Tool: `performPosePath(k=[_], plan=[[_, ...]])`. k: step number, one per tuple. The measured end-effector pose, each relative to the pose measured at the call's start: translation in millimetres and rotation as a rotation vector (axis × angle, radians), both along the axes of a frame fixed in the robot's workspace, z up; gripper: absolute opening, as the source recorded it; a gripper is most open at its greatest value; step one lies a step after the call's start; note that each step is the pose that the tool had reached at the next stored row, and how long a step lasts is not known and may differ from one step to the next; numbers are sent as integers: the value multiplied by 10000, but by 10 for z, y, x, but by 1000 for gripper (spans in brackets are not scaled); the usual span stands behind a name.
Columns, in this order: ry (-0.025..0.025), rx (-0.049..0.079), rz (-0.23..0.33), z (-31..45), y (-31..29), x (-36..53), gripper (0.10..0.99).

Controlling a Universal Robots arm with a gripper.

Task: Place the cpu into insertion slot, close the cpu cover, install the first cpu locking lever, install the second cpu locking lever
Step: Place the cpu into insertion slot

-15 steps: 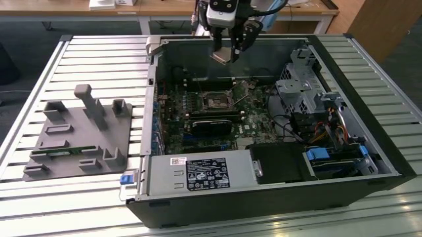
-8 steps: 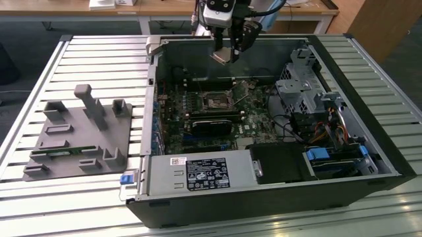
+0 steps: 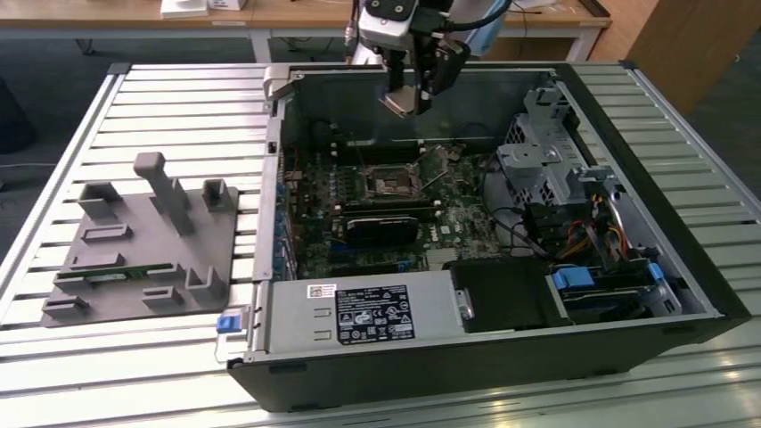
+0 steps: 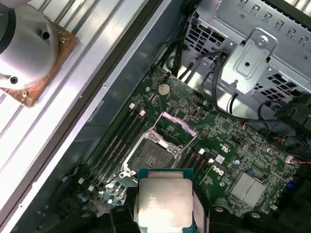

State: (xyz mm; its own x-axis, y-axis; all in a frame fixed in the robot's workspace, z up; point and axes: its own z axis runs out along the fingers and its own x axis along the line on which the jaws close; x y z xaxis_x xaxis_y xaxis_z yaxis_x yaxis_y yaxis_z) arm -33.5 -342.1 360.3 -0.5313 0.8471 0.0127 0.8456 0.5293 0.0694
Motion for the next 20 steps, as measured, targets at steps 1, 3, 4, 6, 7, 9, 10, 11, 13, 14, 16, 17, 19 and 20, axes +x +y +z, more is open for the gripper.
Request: performPosePath(k=[1,3,4,6,7,9,10,11,13,14,16,17,19,20], plan=[[0,-1,-116,0,0,0,533],[1,-4,-302,-1,0,0,533],[1,-5,-392,-1,0,0,533],[0,-5,-583,-2,0,0,533],[1,-6,-687,-3,0,0,533],[1,-5,-868,-4,0,0,533],[1,-6,-961,-4,0,0,533],[1,-6,-1061,-5,0,0,533],[1,-5,-1264,-7,0,0,533],[1,-6,-1373,-7,0,0,533],[1,-6,-1634,-10,0,0,533],[1,-8,-1770,-11,0,-1,533],[1,-9,-2043,-14,0,0,533],[1,-10,-2182,-15,0,0,533]])
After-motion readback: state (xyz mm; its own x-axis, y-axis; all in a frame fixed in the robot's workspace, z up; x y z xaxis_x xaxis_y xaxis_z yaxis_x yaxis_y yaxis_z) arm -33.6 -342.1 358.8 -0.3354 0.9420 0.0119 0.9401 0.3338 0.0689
